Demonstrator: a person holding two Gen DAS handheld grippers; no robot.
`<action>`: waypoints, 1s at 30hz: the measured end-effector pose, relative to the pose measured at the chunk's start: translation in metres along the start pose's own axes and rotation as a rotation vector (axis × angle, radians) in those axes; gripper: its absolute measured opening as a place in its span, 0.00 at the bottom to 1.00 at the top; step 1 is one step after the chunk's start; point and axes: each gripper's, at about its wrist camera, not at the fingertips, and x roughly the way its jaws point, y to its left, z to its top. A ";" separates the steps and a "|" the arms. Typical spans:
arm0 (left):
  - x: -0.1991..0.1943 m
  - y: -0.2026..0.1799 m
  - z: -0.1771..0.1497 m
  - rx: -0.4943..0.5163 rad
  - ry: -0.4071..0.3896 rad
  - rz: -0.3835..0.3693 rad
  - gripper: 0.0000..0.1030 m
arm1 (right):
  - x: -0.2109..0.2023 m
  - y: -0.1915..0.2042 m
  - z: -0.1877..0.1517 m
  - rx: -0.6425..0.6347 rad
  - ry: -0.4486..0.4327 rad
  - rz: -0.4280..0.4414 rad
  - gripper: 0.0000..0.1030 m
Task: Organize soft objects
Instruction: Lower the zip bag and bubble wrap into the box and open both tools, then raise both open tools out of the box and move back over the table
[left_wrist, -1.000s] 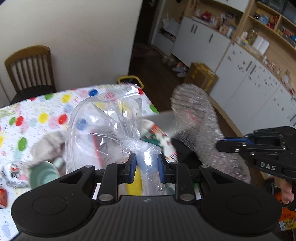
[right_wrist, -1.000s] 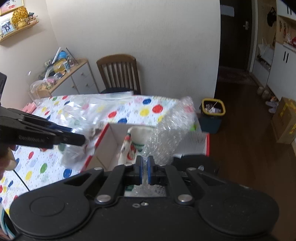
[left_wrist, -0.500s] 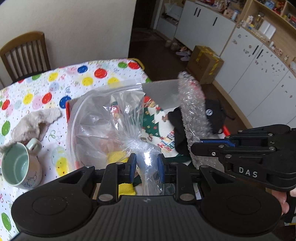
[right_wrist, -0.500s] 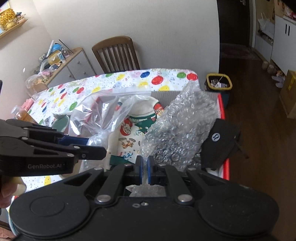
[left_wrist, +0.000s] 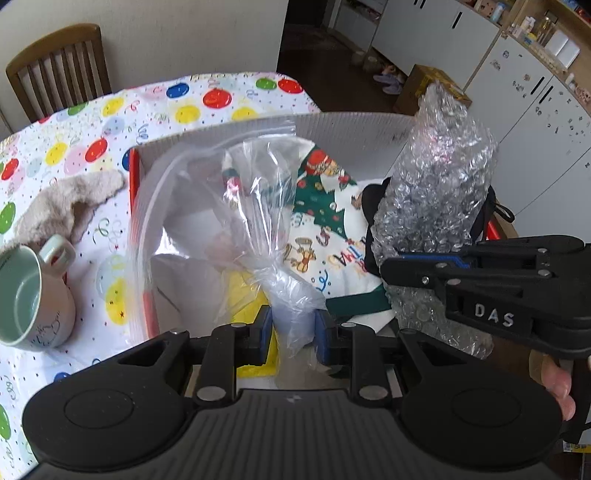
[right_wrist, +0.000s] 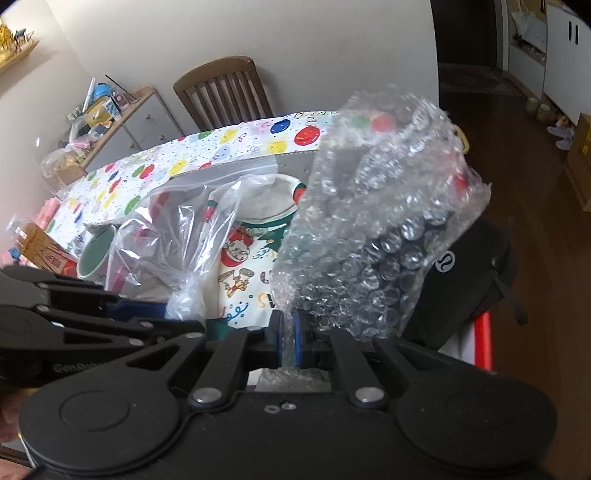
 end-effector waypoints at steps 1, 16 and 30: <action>0.001 0.000 0.000 -0.005 0.007 -0.003 0.23 | -0.002 -0.001 0.000 0.000 -0.002 0.009 0.05; -0.007 0.007 -0.012 -0.031 -0.006 -0.041 0.61 | -0.031 0.000 0.004 -0.023 -0.007 0.042 0.26; -0.062 0.000 -0.029 -0.002 -0.147 -0.049 0.67 | -0.070 0.029 0.002 -0.125 -0.063 0.062 0.73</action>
